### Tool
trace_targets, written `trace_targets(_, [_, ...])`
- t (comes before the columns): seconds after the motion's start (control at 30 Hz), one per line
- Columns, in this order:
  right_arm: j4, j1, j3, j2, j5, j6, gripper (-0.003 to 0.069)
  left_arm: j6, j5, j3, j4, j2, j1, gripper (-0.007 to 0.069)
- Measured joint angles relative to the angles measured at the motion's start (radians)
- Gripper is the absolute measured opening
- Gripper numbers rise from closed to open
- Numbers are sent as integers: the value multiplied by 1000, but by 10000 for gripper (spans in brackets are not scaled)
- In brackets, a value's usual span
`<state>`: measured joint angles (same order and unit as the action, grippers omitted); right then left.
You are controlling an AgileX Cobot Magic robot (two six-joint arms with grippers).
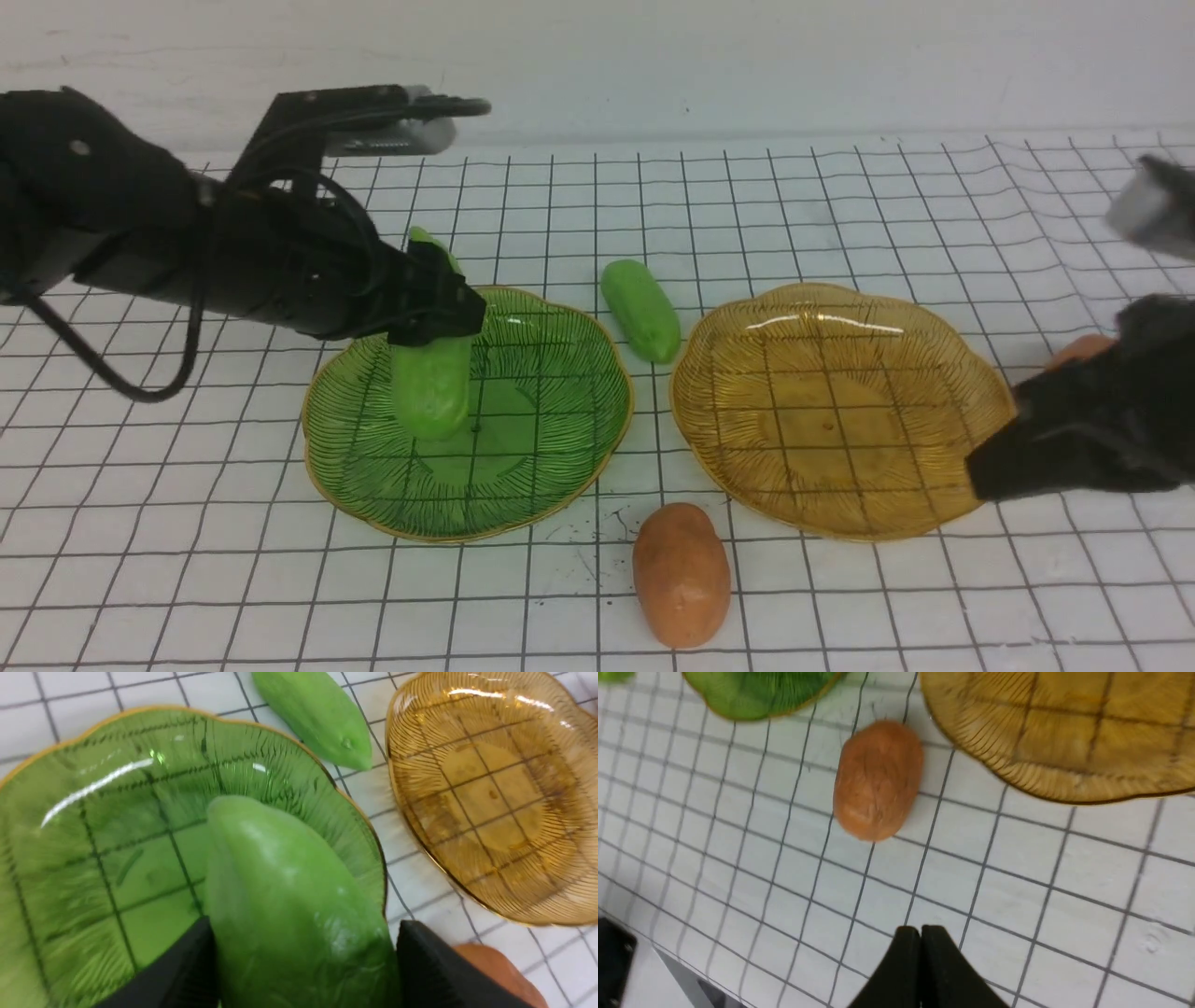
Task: Put different types of vegetables on the plate.
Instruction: 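Put the green cucumber next to the left plate into that plate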
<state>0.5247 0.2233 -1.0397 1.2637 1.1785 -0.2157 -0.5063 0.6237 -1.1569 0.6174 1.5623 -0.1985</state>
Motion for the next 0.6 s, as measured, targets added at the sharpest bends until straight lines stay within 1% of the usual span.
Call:
trace_targets(0.03, [-4, 9, 0, 9, -10, 4, -7, 3, 0, -6, -4, 4, 0, 419])
trace_targets(0.07, [-37, 72, -1, 33, -41, 34, 1, 18, 5, -24, -21, 35, -1, 428])
trace_targets(0.1, [-46, 88, -1, 41, -51, 41, 3, 25, 6, -31, -28, 47, -1, 437])
trace_targets(0.17, [-85, 181, -1, 100, -127, 76, 48, 44, 18, -42, -60, 82, -1, 479])
trace_targets(0.2, [-90, 208, -1, 117, -151, 83, 61, 54, 22, -43, -73, 95, -1, 501])
trace_targets(0.23, [-91, 213, -1, 121, -164, 86, 74, 57, 24, -43, -77, 99, -1, 510])
trace_targets(0.27, [-92, 249, -1, 158, -214, 101, 117, 71, 27, -43, -90, 114, -1, 544])
trace_targets(0.3, [-92, 257, -1, 174, -240, 103, 142, 73, 27, -43, -93, 119, -1, 553])
trace_targets(0.33, [-92, 274, -1, 199, -278, 107, 185, 77, 27, -43, -95, 124, -1, 559])
trace_targets(0.4, [-92, 287, -2, 237, -337, 110, 259, 77, 25, -43, -98, 130, -1, 563])
trace_targets(0.6, [-52, 292, -2, 355, -445, 124, 536, 110, 55, -63, -98, 132, -1, 561])
